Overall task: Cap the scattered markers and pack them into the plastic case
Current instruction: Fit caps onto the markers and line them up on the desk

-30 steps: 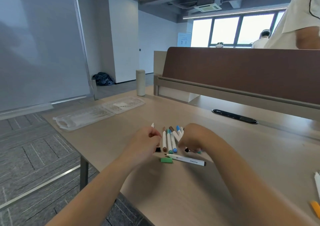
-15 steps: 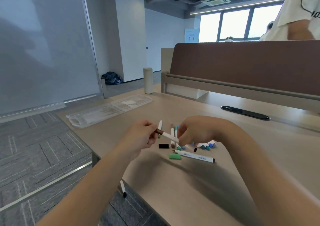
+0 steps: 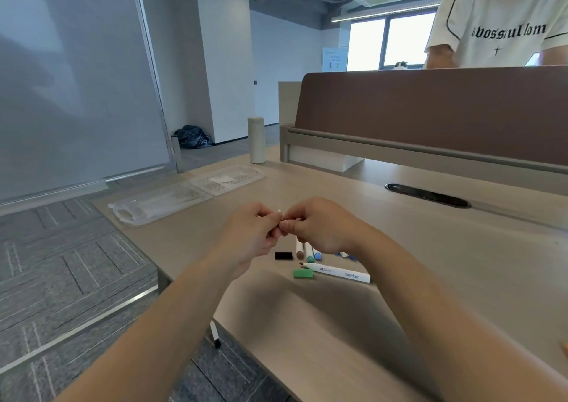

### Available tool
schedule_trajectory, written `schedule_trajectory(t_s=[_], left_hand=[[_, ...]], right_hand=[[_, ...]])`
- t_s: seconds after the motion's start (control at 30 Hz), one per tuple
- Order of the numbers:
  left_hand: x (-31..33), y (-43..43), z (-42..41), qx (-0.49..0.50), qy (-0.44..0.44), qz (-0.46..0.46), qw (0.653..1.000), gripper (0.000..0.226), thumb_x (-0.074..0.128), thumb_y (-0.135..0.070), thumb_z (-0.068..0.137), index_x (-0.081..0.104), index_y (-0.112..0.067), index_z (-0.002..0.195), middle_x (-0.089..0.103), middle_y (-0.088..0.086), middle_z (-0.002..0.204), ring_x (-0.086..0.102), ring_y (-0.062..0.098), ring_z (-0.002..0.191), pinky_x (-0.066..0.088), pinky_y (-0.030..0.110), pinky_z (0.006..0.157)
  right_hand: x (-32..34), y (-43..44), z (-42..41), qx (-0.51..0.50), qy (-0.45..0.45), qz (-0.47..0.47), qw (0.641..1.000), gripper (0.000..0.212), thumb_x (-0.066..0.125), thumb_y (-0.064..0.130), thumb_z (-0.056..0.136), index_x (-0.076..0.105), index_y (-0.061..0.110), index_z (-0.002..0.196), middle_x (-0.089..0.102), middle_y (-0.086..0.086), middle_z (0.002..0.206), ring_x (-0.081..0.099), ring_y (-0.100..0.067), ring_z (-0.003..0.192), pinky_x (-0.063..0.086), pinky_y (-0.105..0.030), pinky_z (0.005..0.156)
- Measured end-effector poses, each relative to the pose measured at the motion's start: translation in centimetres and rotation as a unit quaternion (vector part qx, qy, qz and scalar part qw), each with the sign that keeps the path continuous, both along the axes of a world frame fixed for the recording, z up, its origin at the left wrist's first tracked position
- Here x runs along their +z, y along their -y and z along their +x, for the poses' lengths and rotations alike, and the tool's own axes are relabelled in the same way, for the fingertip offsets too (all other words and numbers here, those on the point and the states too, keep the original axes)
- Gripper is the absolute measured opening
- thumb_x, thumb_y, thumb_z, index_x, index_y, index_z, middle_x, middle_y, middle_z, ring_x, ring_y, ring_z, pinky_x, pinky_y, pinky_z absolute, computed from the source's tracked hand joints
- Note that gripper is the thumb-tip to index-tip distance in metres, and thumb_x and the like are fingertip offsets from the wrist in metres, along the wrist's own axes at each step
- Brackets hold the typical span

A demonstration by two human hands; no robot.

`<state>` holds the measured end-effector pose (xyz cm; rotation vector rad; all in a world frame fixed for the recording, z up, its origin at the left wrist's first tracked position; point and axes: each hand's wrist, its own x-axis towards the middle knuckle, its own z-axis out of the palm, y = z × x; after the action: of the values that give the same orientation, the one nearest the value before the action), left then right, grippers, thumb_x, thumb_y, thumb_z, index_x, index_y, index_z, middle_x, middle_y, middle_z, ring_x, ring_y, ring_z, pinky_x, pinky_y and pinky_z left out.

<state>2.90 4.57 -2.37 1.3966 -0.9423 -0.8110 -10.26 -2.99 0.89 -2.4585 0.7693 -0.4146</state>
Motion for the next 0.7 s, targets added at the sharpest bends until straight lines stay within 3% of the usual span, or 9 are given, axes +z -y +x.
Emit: schedule_trajectory(t_s=[0.1, 0.2, 0.3, 0.4, 0.47, 0.57, 0.63, 0.7], left_hand=[[-0.1, -0.2, 0.2, -0.011, 0.027, 0.040, 0.999, 0.015, 0.050, -0.006, 0.099, 0.051, -0.005, 0.084, 0.054, 0.009, 0.062, 0.037, 0.012, 0.043, 0.027, 0.019, 0.038], [-0.9, -0.4, 0.5, 0.002, 0.085, 0.080, 0.993, 0.012, 0.050, -0.007, 0.099, 0.052, -0.005, 0.088, 0.057, 0.009, 0.061, 0.038, 0.014, 0.044, 0.028, 0.021, 0.041], [-1.6, -0.6, 1.2, 0.008, 0.185, 0.113, 0.976, 0.015, 0.052, -0.008, 0.098, 0.057, -0.005, 0.084, 0.065, 0.008, 0.060, 0.043, 0.014, 0.043, 0.032, 0.019, 0.040], [-2.1, -0.9, 1.4, -0.020, 0.278, 0.158, 0.947, 0.019, 0.055, -0.013, 0.097, 0.062, -0.010, 0.080, 0.069, 0.004, 0.064, 0.049, 0.012, 0.046, 0.038, 0.019, 0.044], [-2.5, -0.8, 1.4, -0.032, 0.313, 0.172, 0.933, 0.015, 0.058, -0.018, 0.097, 0.061, -0.015, 0.083, 0.068, -0.001, 0.063, 0.051, 0.010, 0.050, 0.040, 0.021, 0.049], [-3.0, -0.5, 1.6, -0.037, 0.362, 0.178, 0.914, 0.011, 0.064, -0.024, 0.093, 0.060, -0.019, 0.084, 0.064, -0.001, 0.070, 0.054, 0.013, 0.063, 0.042, 0.026, 0.061], [-3.1, -0.4, 1.9, -0.038, 0.377, 0.180, 0.908, 0.012, 0.068, -0.027, 0.091, 0.060, -0.021, 0.082, 0.063, 0.001, 0.078, 0.056, 0.016, 0.071, 0.045, 0.030, 0.068], [-3.3, -0.1, 2.1, -0.023, 0.379, 0.179, 0.908, 0.012, 0.068, -0.029, 0.090, 0.060, -0.023, 0.084, 0.063, 0.001, 0.085, 0.056, 0.017, 0.075, 0.045, 0.032, 0.068]], right_hand=[[-0.1, 0.0, 0.0, 0.000, -0.050, -0.015, 0.999, 0.021, 0.060, 0.034, 0.096, 0.075, 0.020, 0.099, 0.057, 0.009, 0.063, 0.048, -0.007, 0.058, 0.037, -0.024, 0.056], [0.3, 0.3, -0.6, -0.027, -0.178, -0.041, 0.983, 0.031, 0.065, 0.042, 0.090, 0.074, 0.014, 0.082, 0.064, 0.004, 0.066, 0.053, -0.012, 0.060, 0.042, -0.027, 0.061], [0.7, 1.2, -1.5, -0.071, -0.257, -0.053, 0.962, 0.020, 0.069, 0.026, 0.086, 0.072, 0.006, 0.086, 0.066, -0.003, 0.074, 0.057, -0.018, 0.065, 0.046, -0.027, 0.061], [0.8, 1.8, -2.0, -0.095, -0.214, -0.033, 0.972, 0.019, 0.065, 0.014, 0.089, 0.072, 0.005, 0.104, 0.071, -0.009, 0.096, 0.065, -0.024, 0.087, 0.053, -0.034, 0.077], [0.8, 1.9, -1.9, -0.097, -0.158, 0.018, 0.983, 0.020, 0.060, 0.014, 0.095, 0.071, 0.004, 0.108, 0.073, -0.010, 0.096, 0.067, -0.020, 0.081, 0.057, -0.034, 0.081], [0.7, 1.8, -2.0, -0.101, -0.109, 0.114, 0.982, 0.023, 0.051, 0.023, 0.102, 0.063, 0.010, 0.116, 0.075, -0.008, 0.087, 0.066, -0.017, 0.066, 0.060, -0.028, 0.067], [0.6, 1.9, -2.1, -0.097, -0.127, 0.096, 0.982, 0.025, 0.049, 0.028, 0.102, 0.062, 0.014, 0.118, 0.075, -0.005, 0.083, 0.061, -0.017, 0.063, 0.053, -0.025, 0.058], [0.4, 1.9, -2.1, -0.094, -0.151, 0.067, 0.982, 0.025, 0.051, 0.027, 0.101, 0.066, 0.008, 0.108, 0.074, -0.007, 0.081, 0.057, -0.018, 0.061, 0.048, -0.026, 0.057]])
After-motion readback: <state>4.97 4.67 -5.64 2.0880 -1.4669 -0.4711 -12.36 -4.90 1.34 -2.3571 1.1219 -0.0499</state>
